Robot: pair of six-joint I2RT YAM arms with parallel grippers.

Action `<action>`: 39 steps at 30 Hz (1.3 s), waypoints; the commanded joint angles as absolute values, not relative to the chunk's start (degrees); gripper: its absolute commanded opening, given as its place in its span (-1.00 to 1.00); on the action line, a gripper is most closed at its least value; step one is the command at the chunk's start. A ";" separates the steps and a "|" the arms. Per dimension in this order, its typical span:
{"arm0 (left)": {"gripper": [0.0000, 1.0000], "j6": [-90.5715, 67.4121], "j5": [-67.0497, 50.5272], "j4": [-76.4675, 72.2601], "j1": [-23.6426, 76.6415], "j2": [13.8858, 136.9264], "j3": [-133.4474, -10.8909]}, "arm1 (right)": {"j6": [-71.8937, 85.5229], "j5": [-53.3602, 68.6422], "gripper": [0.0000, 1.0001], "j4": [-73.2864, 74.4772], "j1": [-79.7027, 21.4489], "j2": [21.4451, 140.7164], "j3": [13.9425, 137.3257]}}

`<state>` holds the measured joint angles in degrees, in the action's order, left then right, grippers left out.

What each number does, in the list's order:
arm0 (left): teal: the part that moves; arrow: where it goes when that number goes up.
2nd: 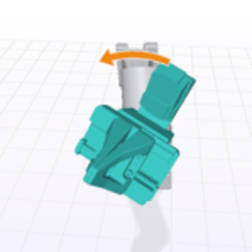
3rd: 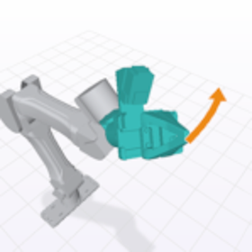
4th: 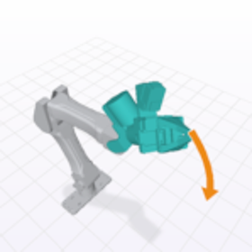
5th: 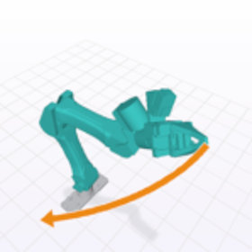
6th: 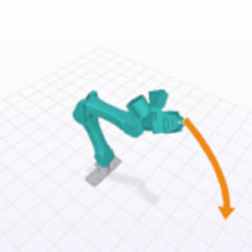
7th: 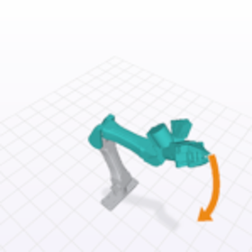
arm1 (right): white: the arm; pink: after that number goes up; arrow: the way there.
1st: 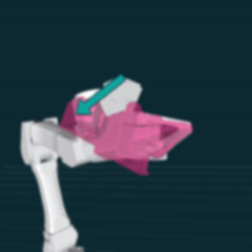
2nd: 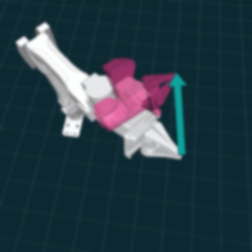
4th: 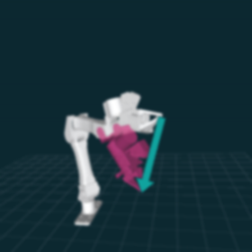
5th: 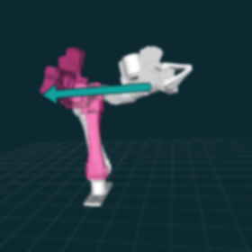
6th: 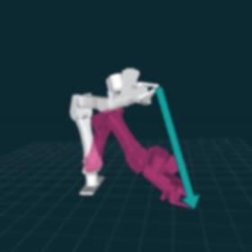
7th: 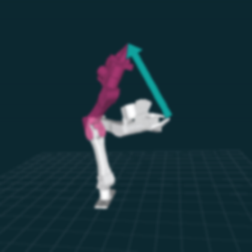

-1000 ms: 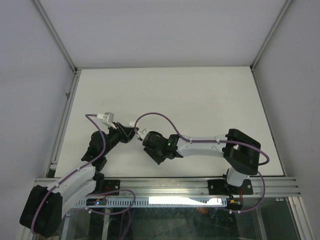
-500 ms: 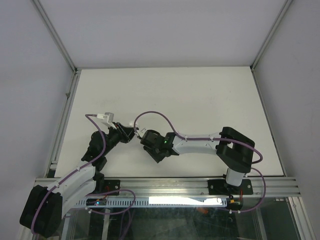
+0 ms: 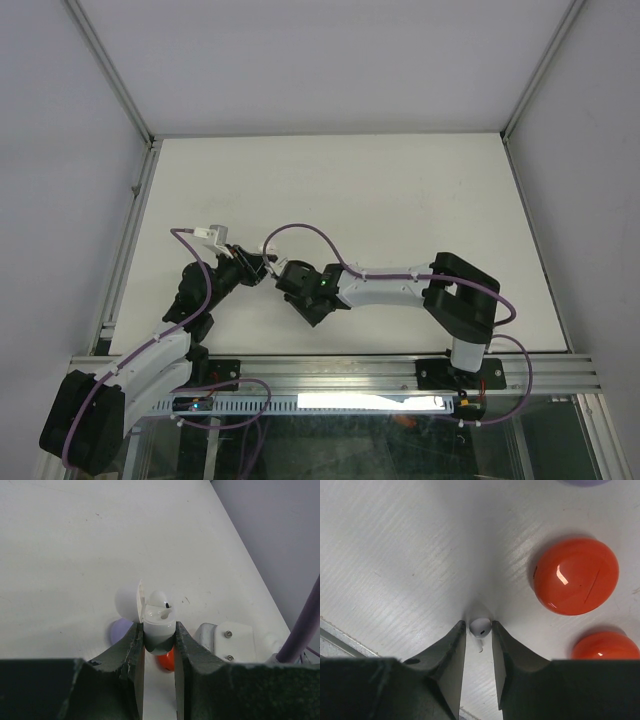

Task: Insert the wireless bluetooth earbuds into the charging case
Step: Pick up the earbud from the center of the board, then place the earbud in the charging case.

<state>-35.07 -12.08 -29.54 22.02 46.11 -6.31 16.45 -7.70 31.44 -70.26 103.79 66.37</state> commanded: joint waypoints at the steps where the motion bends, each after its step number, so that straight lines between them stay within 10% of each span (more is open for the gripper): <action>1: -1.00 -34.06 -12.38 -31.66 21.55 45.71 -8.20 | 17.05 -7.79 -0.41 33.44 -71.10 105.41 68.56; 39: -1.00 -24.96 -36.13 -60.53 23.23 50.32 -7.21 | 7.30 -10.22 -0.91 -0.26 -66.18 65.02 53.02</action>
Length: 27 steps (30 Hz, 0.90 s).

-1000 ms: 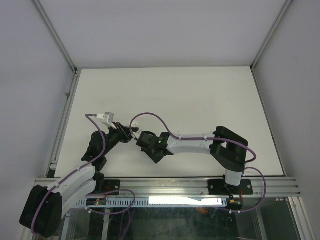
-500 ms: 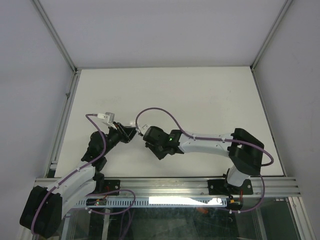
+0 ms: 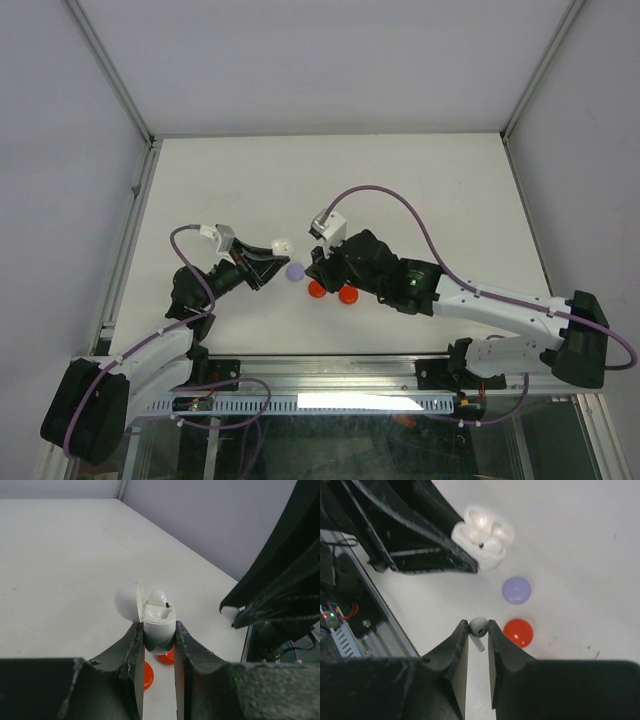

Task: Insert the wireless bluetooth earbuds into the charging case
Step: Place the earbud in the charging case.

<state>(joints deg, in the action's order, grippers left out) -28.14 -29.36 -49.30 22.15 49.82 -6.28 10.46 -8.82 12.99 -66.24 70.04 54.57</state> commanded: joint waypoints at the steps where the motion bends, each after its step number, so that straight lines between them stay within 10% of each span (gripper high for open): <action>1: -1.00 -24.22 -36.78 -61.04 23.78 50.48 -7.55 | 6.76 -10.12 -0.91 -2.12 -66.18 64.05 52.41; 27: -0.99 -6.78 -32.15 -67.89 35.89 49.54 -10.69 | 6.80 -3.53 -0.95 -32.67 -66.18 57.40 39.67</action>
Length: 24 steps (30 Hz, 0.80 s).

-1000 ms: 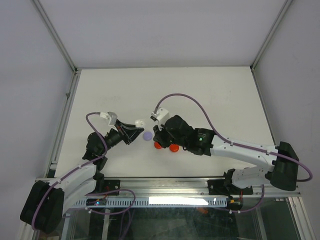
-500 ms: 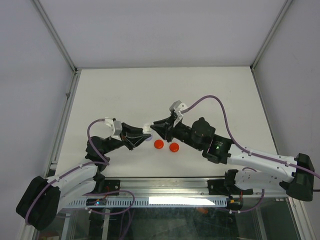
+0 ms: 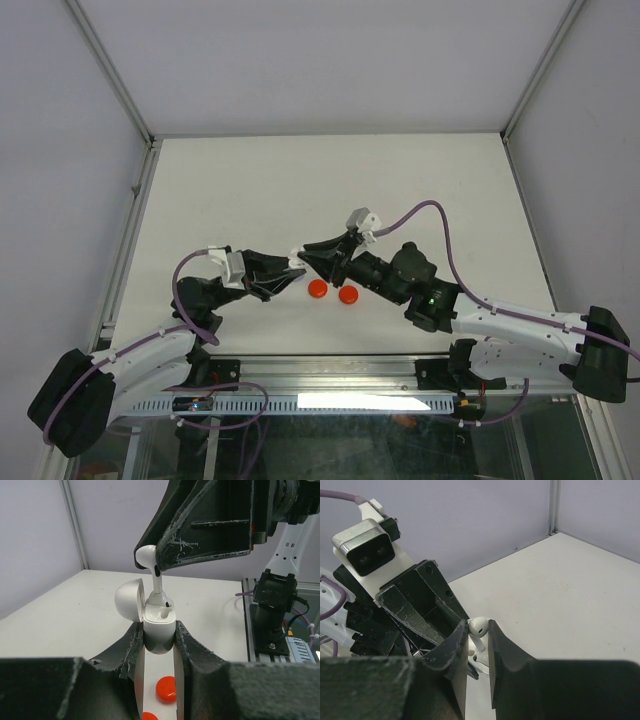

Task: Insert the wireless bluetooth earbuds into the charging case
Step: Place the earbud in the charging case.

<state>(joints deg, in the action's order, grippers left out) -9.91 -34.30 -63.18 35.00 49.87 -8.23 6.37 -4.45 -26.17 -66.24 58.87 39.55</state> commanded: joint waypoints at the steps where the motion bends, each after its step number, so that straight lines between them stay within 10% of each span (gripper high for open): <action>1: -0.99 -6.70 -31.78 -67.92 35.98 49.62 -10.79 | 6.96 -3.29 -0.95 -32.69 -66.21 57.58 39.74; 24: -0.99 -7.70 -29.35 -69.42 37.60 49.04 -11.07 | 9.36 -1.32 -0.97 -35.14 -66.24 60.24 39.14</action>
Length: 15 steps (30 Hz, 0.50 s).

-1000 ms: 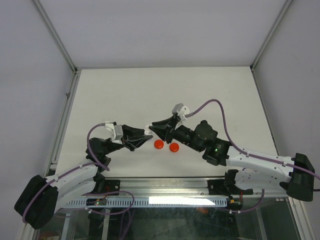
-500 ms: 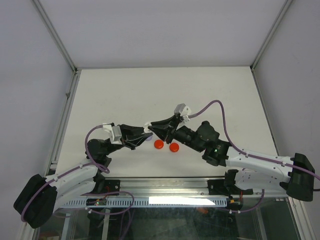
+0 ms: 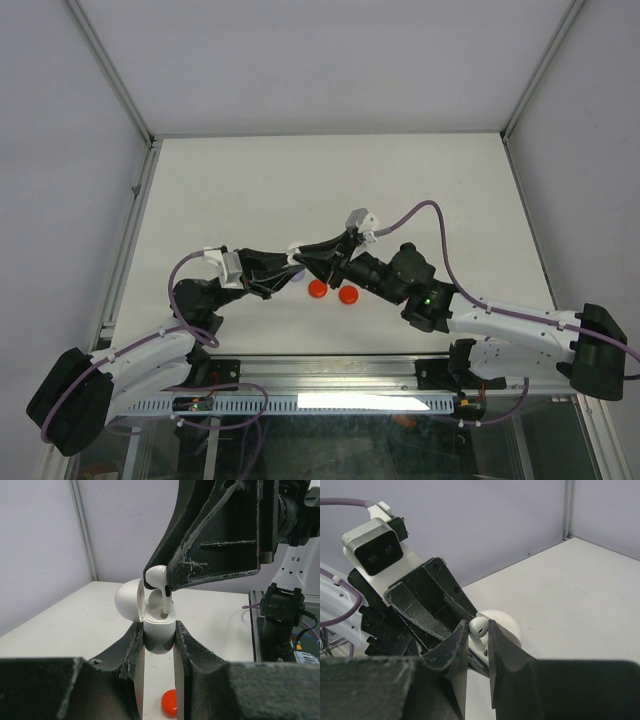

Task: Insert the wireless bluetooth earbuds into the charging case
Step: Place the earbud in the charging case.

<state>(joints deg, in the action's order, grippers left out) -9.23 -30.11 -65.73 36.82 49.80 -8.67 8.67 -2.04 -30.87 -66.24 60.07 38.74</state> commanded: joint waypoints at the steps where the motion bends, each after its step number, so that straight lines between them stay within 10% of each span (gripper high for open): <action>1: -0.99 -7.69 -29.17 -69.50 37.70 49.05 -11.07 | 9.44 -1.32 -0.97 -35.22 -66.26 60.30 39.16; 15: -1.00 -8.42 -23.90 -71.95 38.27 48.52 -9.95 | 11.30 -4.41 -1.00 -36.12 -66.21 59.52 37.83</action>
